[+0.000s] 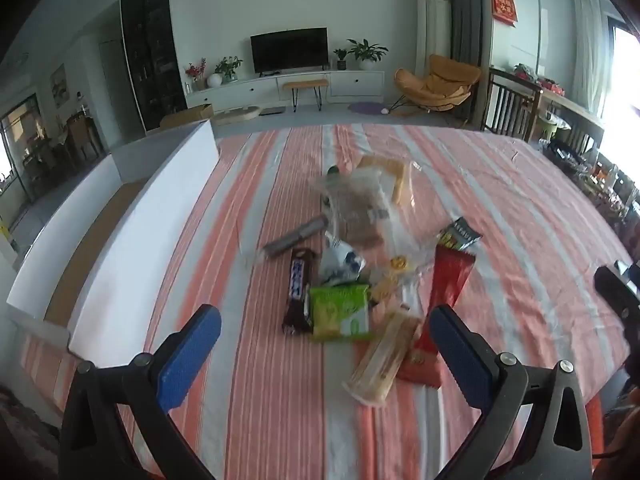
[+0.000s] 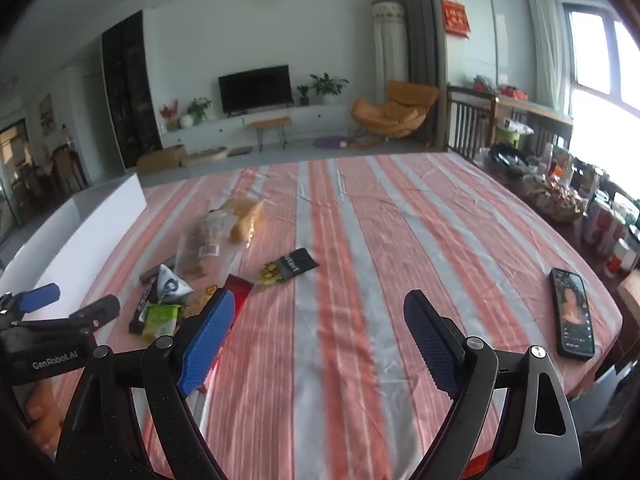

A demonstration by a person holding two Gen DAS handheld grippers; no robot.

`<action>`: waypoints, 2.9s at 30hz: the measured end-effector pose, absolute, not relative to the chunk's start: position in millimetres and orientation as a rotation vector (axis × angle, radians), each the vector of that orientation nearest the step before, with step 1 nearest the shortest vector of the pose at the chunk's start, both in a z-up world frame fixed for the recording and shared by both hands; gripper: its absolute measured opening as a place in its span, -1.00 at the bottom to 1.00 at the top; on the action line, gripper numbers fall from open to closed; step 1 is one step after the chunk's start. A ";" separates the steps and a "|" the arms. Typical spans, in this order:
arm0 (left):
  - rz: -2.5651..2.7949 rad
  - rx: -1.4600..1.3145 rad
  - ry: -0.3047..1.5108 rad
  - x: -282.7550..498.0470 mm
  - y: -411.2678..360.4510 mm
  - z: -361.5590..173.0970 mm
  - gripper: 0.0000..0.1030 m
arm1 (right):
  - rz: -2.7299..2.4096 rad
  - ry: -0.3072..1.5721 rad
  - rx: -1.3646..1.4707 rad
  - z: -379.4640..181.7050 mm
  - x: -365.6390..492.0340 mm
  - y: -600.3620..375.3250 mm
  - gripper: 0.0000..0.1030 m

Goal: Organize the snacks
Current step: 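Move both tools toward the snack pile on the tablecloth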

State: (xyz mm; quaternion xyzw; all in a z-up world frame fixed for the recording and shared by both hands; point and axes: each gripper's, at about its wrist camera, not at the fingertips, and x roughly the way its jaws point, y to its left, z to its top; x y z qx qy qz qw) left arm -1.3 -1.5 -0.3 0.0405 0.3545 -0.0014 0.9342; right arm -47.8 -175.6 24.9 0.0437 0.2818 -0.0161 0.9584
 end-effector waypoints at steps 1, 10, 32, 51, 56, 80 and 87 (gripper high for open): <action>0.003 0.101 0.723 -2.7 -2.2 -0.9 1.00 | -0.027 0.573 0.080 25.0 -47.4 -176.2 0.72; 0.014 0.005 0.799 -25.8 25.7 -36.8 1.00 | 0.001 0.512 -0.043 0.4 -75.6 -145.5 0.72; 0.024 0.056 0.914 -8.6 18.9 -90.2 1.00 | 0.065 0.631 0.006 -31.1 -58.8 -146.4 0.73; 0.039 0.042 0.830 -23.9 26.3 -70.8 1.00 | 0.060 0.624 -0.008 -24.7 -63.4 -140.0 0.73; 0.035 0.054 0.831 -24.3 25.0 -75.6 1.00 | 0.058 0.642 -0.010 -29.6 -61.7 -140.6 0.73; 0.032 -0.019 0.911 -7.7 40.8 -117.6 1.00 | 0.055 0.855 0.044 -88.3 -43.2 -156.7 0.73; 0.032 -0.017 0.894 -9.8 39.6 -118.1 1.00 | 0.055 0.863 0.025 -89.0 -44.0 -150.4 0.73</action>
